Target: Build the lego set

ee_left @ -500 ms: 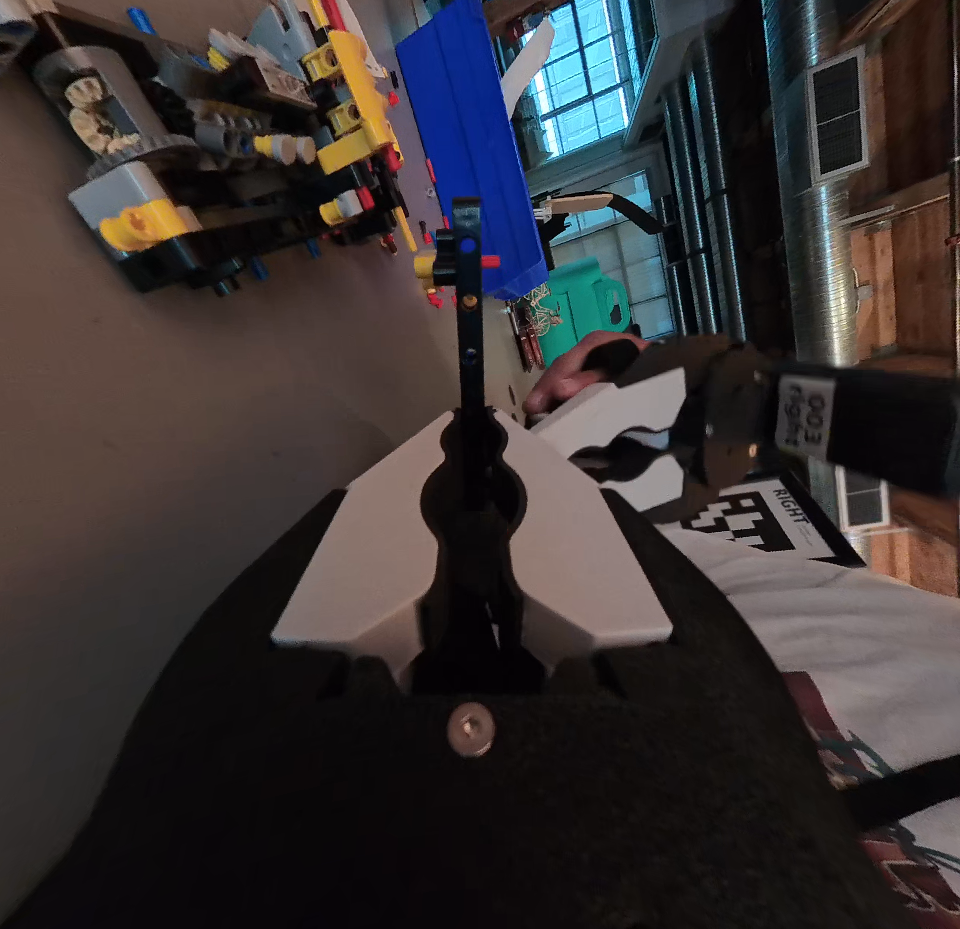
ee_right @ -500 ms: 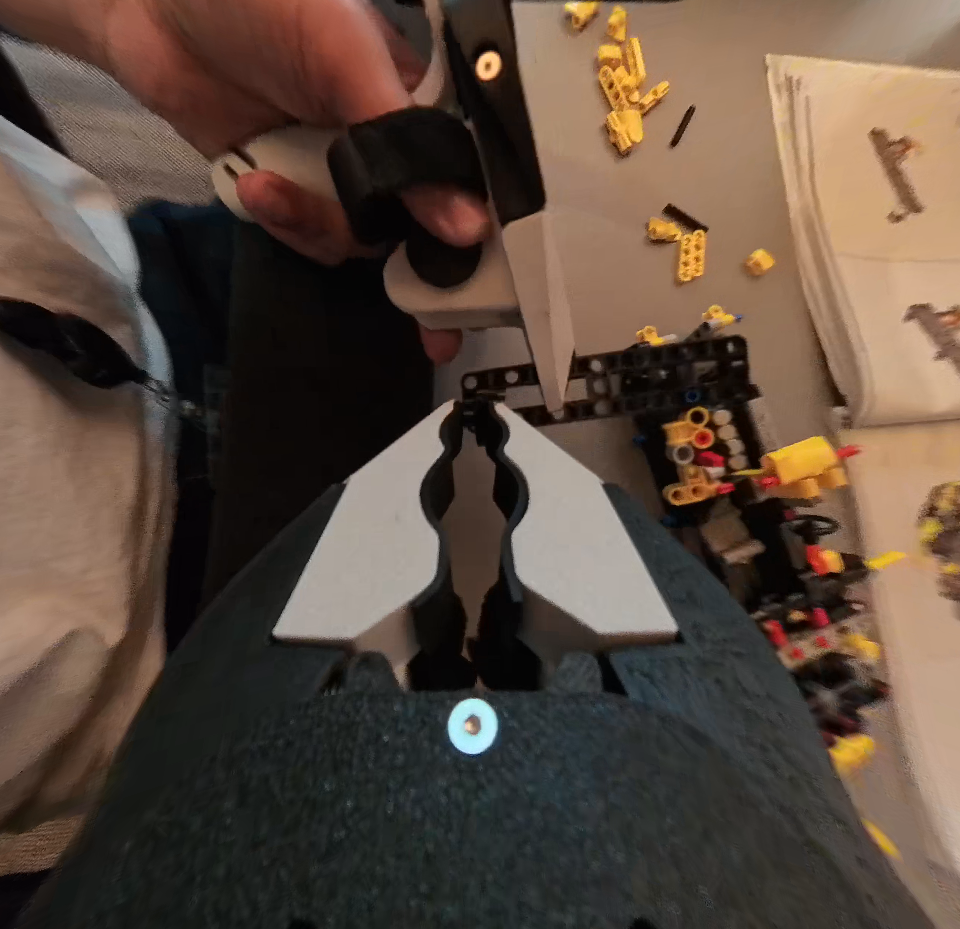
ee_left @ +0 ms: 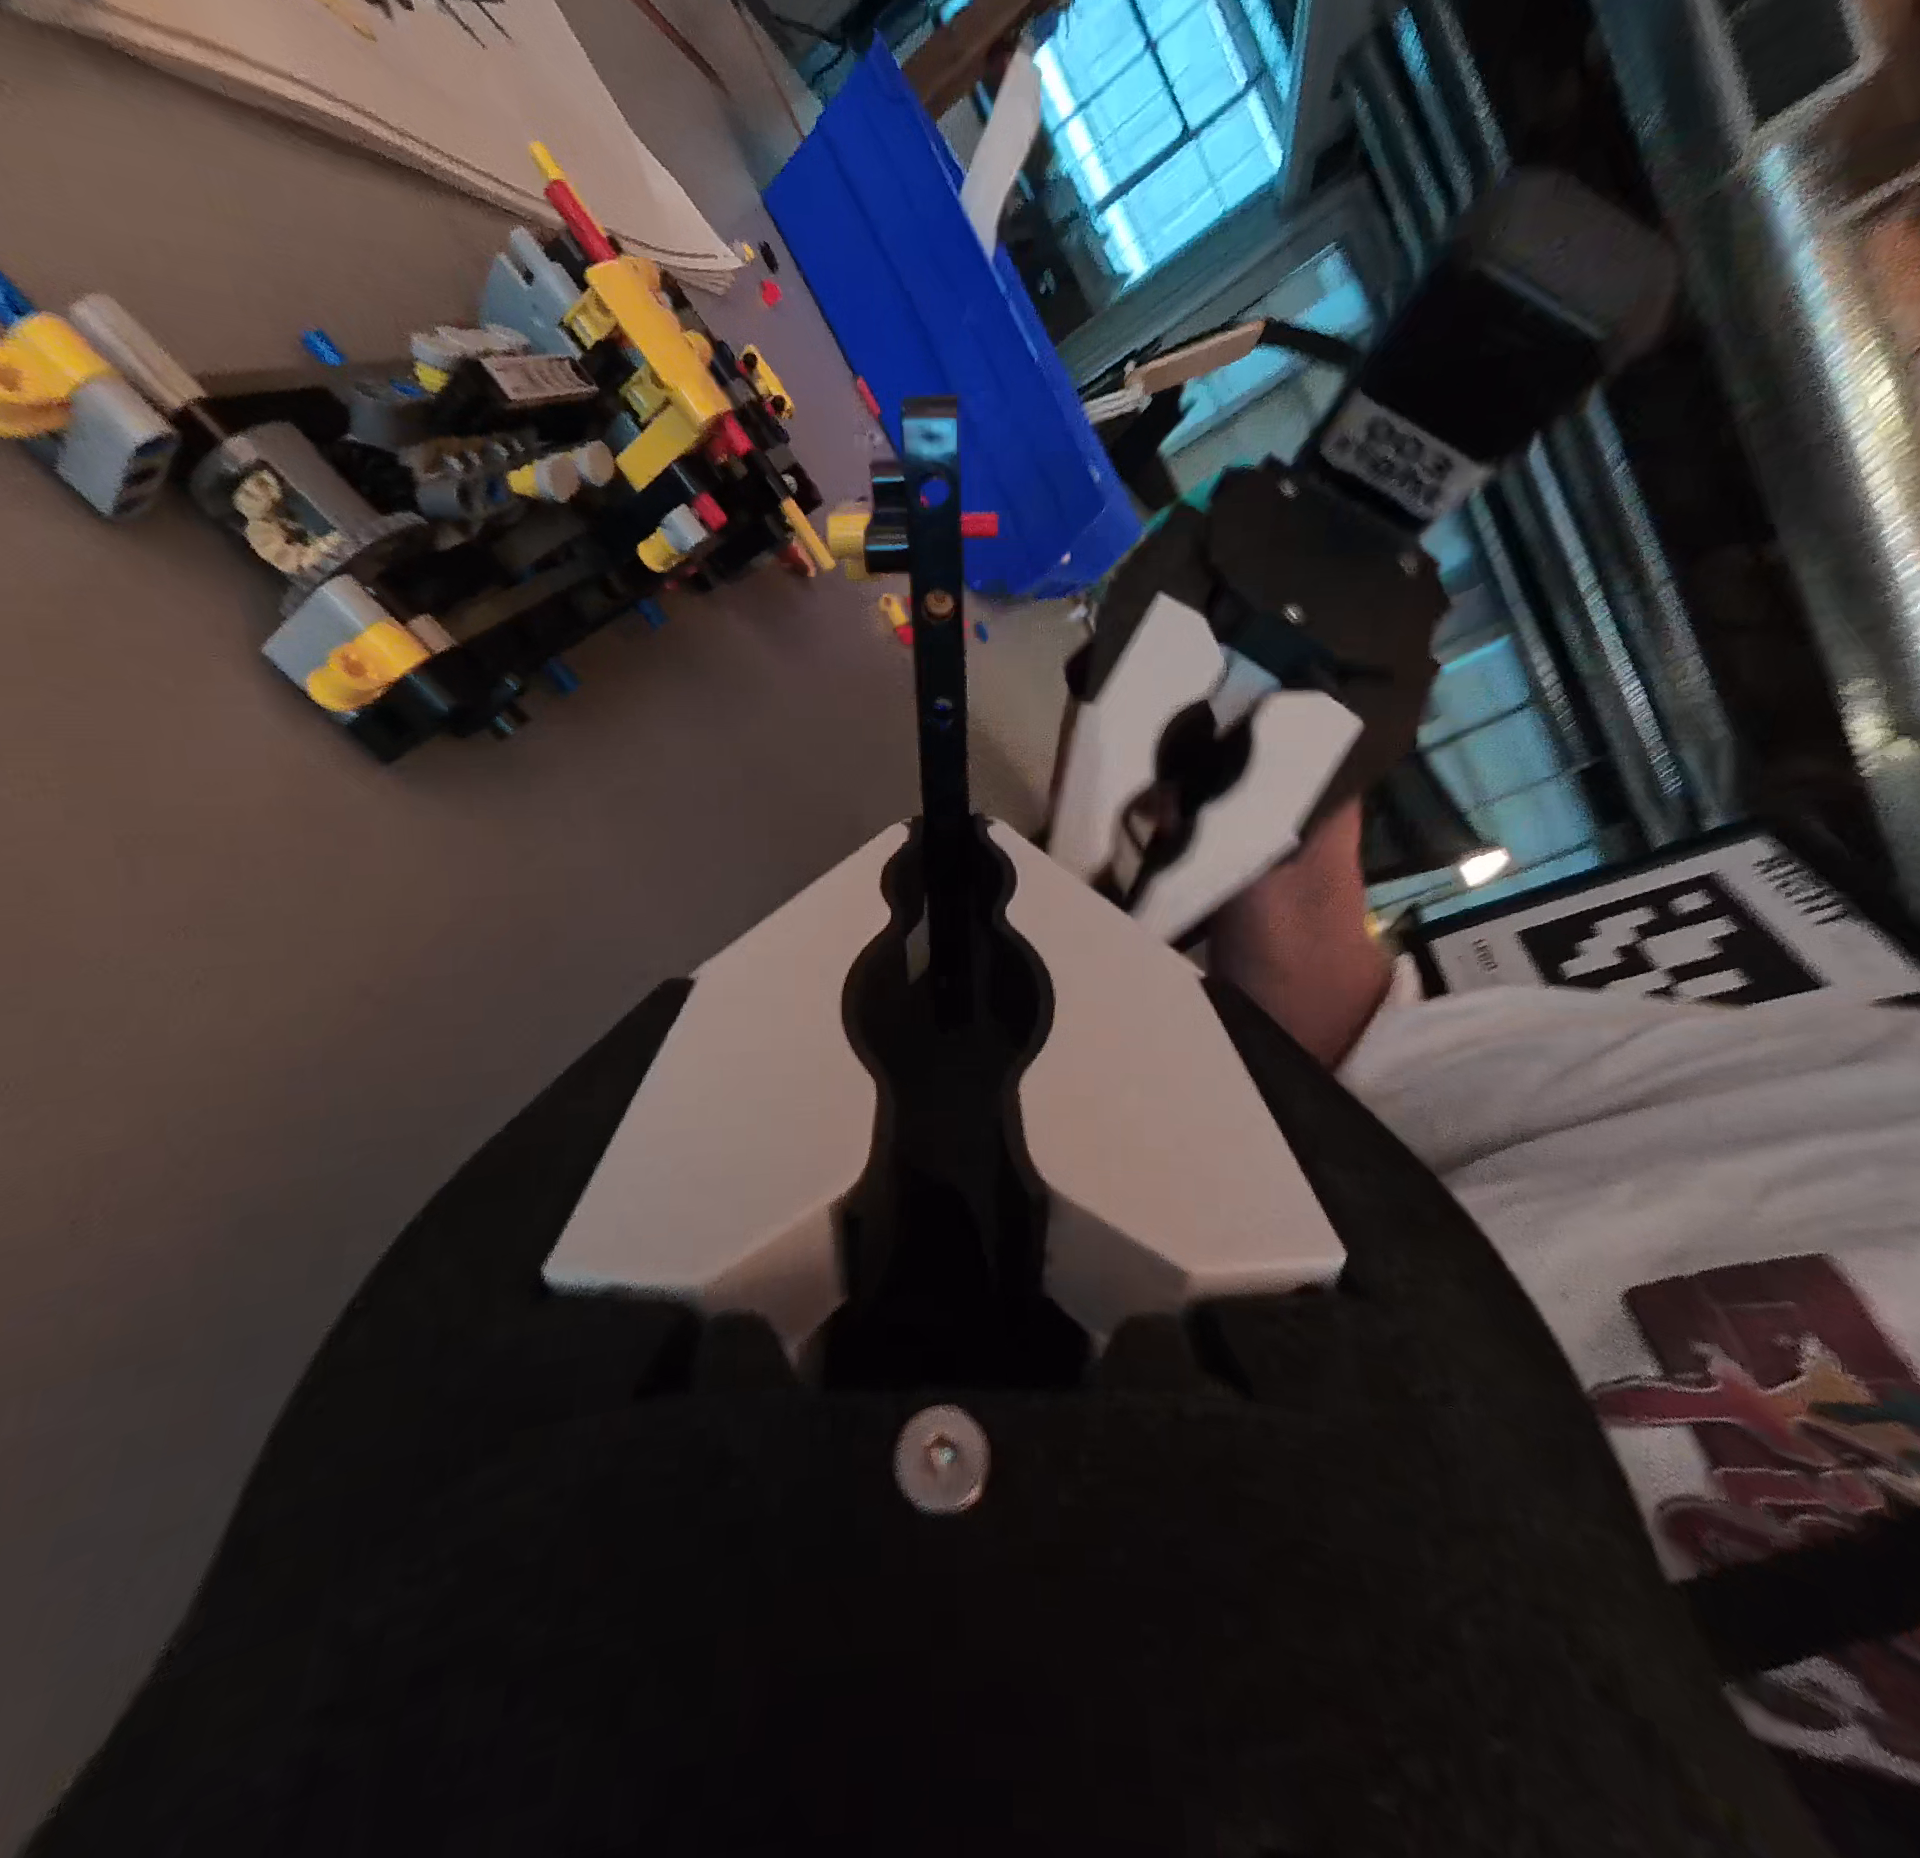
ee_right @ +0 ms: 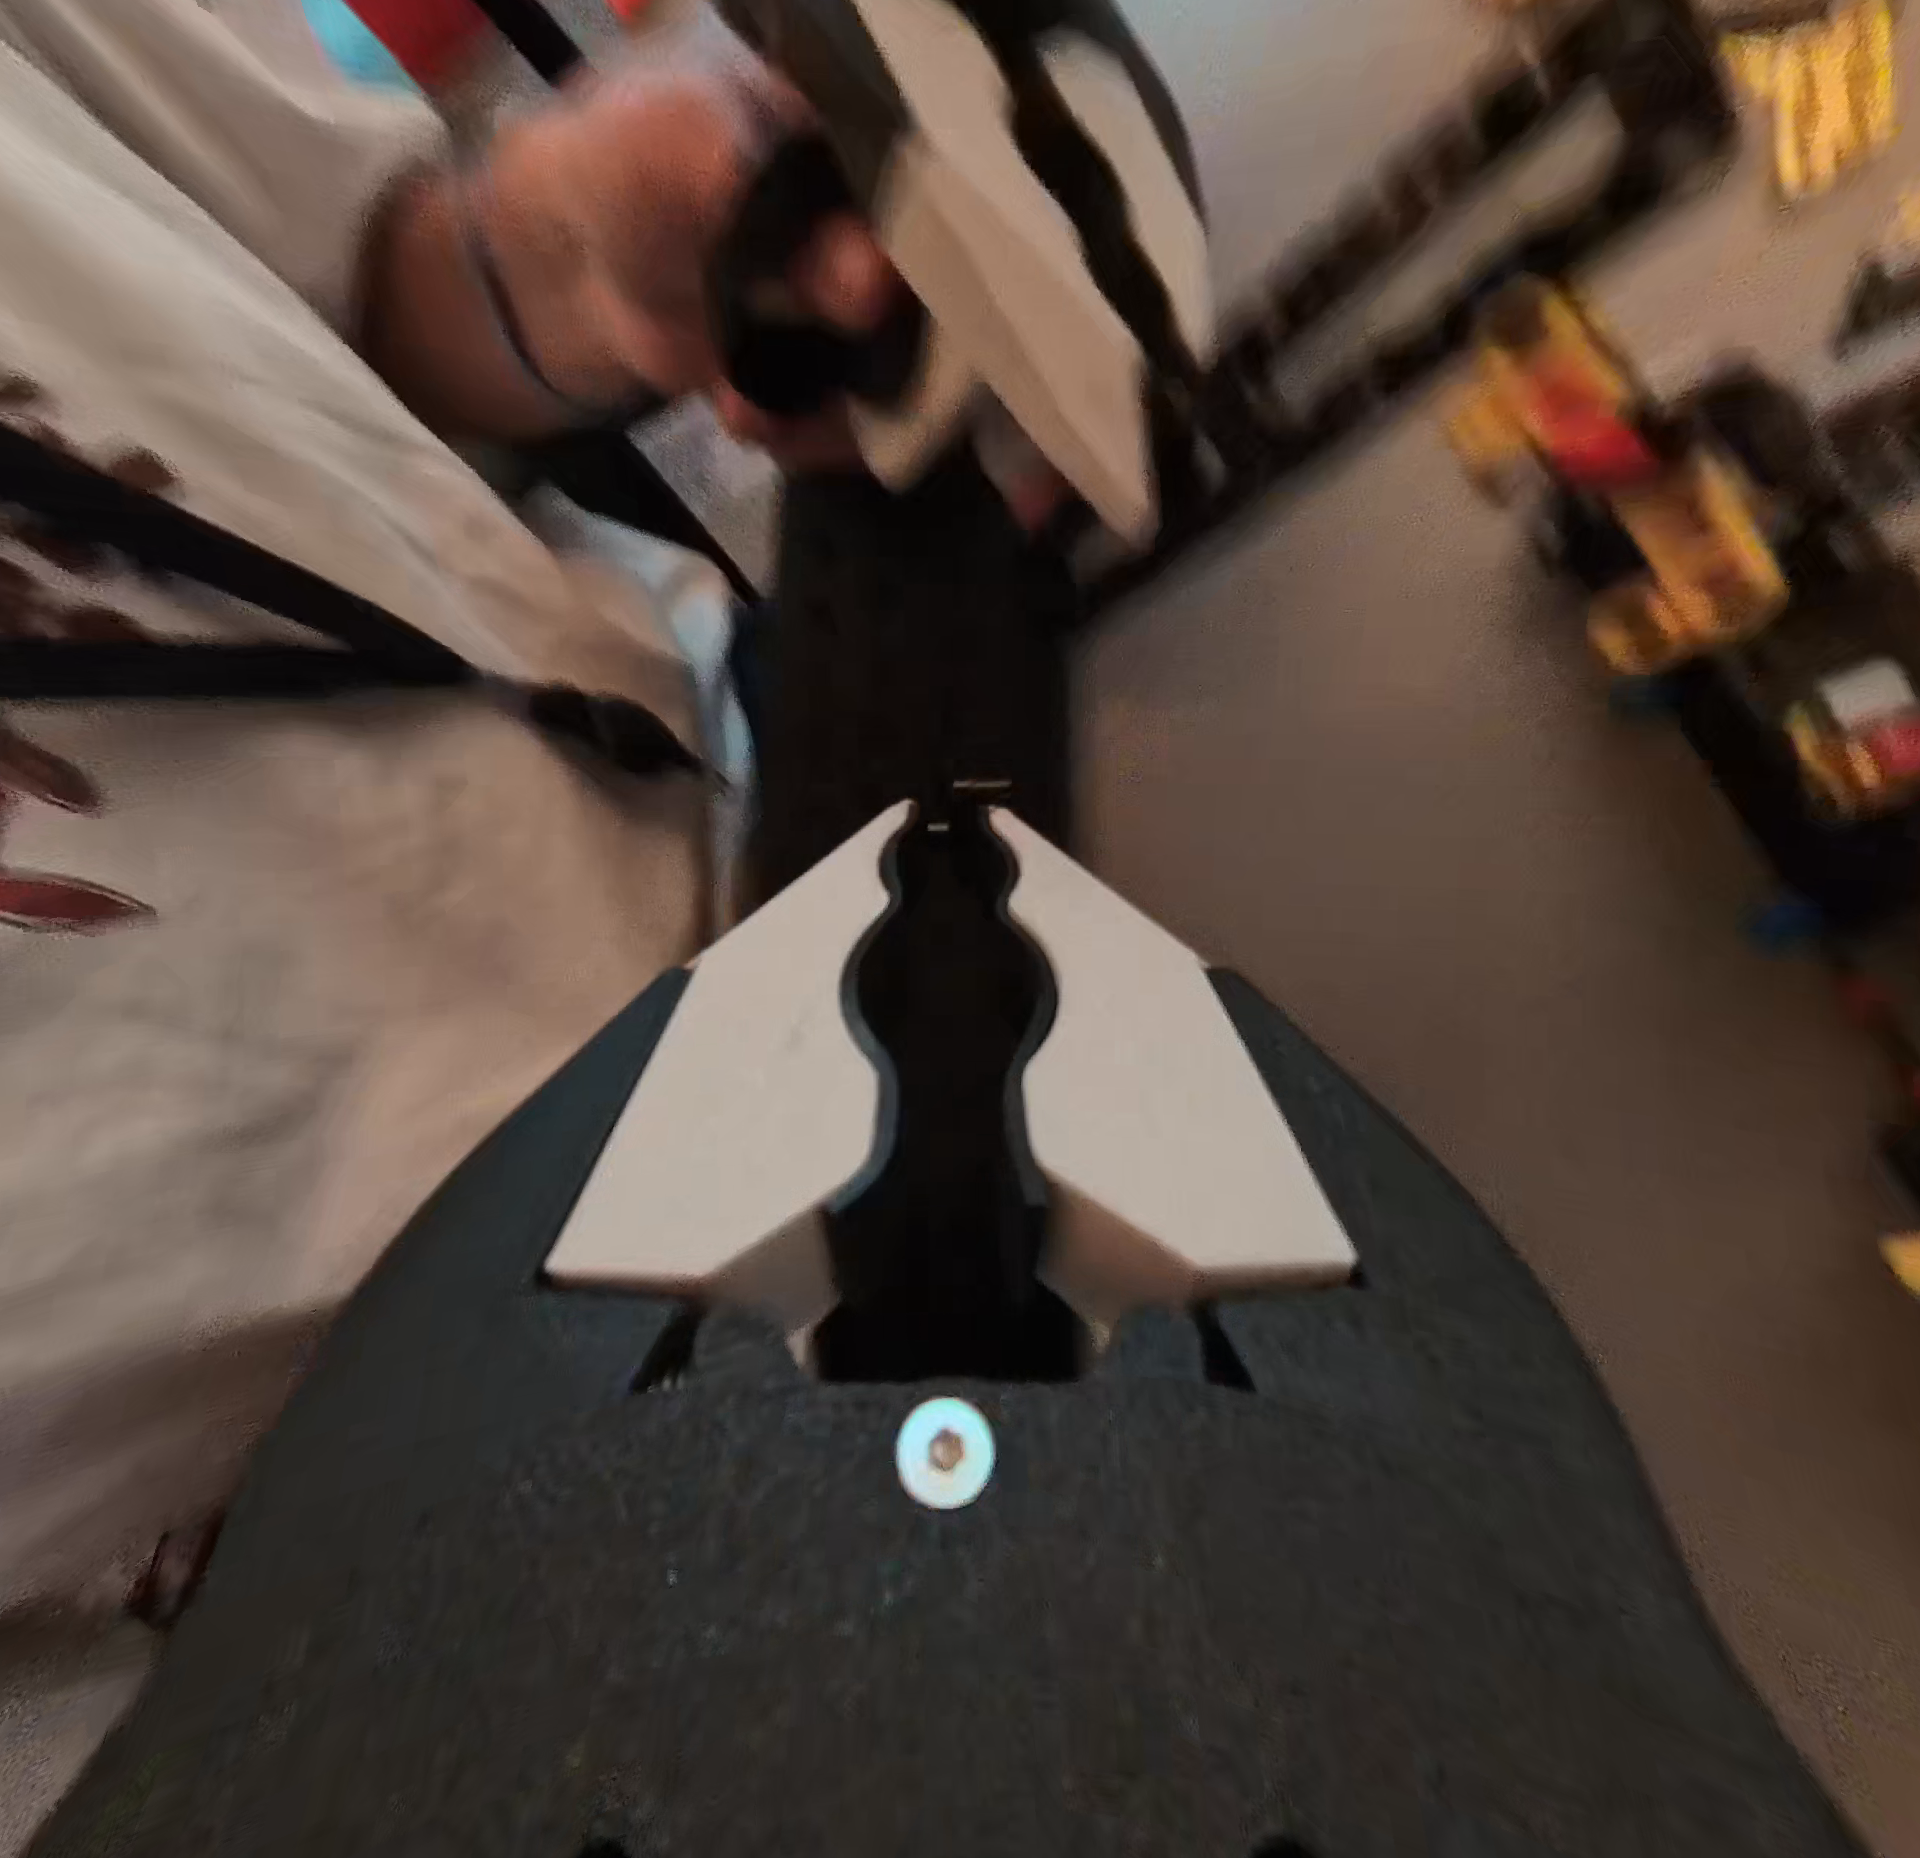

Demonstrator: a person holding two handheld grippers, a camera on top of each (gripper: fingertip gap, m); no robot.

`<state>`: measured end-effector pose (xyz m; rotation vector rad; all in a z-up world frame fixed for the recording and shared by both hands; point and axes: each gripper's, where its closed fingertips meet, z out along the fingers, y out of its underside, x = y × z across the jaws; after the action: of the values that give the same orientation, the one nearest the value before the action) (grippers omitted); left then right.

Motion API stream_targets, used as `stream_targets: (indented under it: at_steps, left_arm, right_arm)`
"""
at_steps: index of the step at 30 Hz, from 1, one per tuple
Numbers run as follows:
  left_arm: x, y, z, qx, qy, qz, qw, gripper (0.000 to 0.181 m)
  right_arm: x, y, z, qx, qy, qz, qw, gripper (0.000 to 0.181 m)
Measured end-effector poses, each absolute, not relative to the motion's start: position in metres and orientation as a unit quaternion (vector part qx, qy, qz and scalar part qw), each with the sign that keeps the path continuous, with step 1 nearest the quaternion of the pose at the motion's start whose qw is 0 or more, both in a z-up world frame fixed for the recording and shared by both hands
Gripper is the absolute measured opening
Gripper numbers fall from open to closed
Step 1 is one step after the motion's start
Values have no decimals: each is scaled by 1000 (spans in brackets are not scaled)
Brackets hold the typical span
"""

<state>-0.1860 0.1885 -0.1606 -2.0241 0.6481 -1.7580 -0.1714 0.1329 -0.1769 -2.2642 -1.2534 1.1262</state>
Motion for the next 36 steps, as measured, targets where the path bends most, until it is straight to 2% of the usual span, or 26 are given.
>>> stream_targets:
  at_steps: [3, 7, 9, 12, 14, 18, 25, 31, 36]
  left_arm:
    - [-190, 188, -168, -730, 296, -570, 234, 8]
    - [-192, 181, -166, -711, 338, -562, 254, 8]
    - [-192, 175, -160, -693, 341, -585, 249, 8]
    - [-191, 170, -158, -682, 354, -590, 247, 8]
    - [-189, 165, -160, -681, 372, -582, 246, 8]
    - [-188, 160, -160, -675, 385, -578, 250, 8]
    - [-194, 166, -152, -666, 354, -610, 244, 8]
    - [-192, 162, -156, -669, 369, -598, 243, 8]
    - [-190, 162, -159, -676, 368, -595, 231, 8]
  right_arm:
    - [-122, 143, -212, -837, -452, 284, 123, 8]
    - [-102, 137, -217, -824, -510, 211, 128, 8]
    - [-111, 127, -208, -814, -498, 270, 127, 8]
    - [-147, 117, -162, -769, -386, 495, 119, 7]
    - [-159, 92, -156, -728, -339, 596, 15, 7]
    - [-155, 70, -205, -754, -365, 541, -73, 8]
    - [-146, 84, -218, -788, -410, 457, -47, 9]
    - [-141, 94, -218, -785, -428, 448, -13, 9]
    - [-154, 95, -183, -738, -380, 557, 14, 8]
